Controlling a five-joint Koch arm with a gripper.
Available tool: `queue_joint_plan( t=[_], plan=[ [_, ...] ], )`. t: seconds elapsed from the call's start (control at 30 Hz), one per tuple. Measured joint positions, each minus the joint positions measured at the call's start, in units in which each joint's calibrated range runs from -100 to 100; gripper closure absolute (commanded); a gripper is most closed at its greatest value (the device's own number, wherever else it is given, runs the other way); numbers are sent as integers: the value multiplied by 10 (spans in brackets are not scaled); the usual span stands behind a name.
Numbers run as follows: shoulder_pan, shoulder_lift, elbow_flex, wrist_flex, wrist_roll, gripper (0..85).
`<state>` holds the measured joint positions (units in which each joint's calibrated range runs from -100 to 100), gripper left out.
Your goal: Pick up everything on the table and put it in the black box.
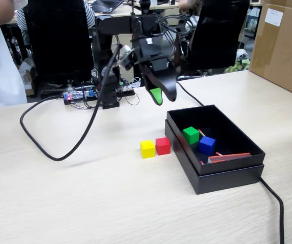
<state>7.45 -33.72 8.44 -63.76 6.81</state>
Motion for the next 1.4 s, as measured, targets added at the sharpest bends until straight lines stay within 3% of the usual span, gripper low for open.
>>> queue_joint_plan(
  t=[0.4,1.1,1.27,1.4],
  plan=[
    [-21,-43,-116,0,1,362],
    [-38,353,22,2,1,383],
    [-39,396,42,3,0,458],
    [-40,417,61,3,-3,633]
  ],
)
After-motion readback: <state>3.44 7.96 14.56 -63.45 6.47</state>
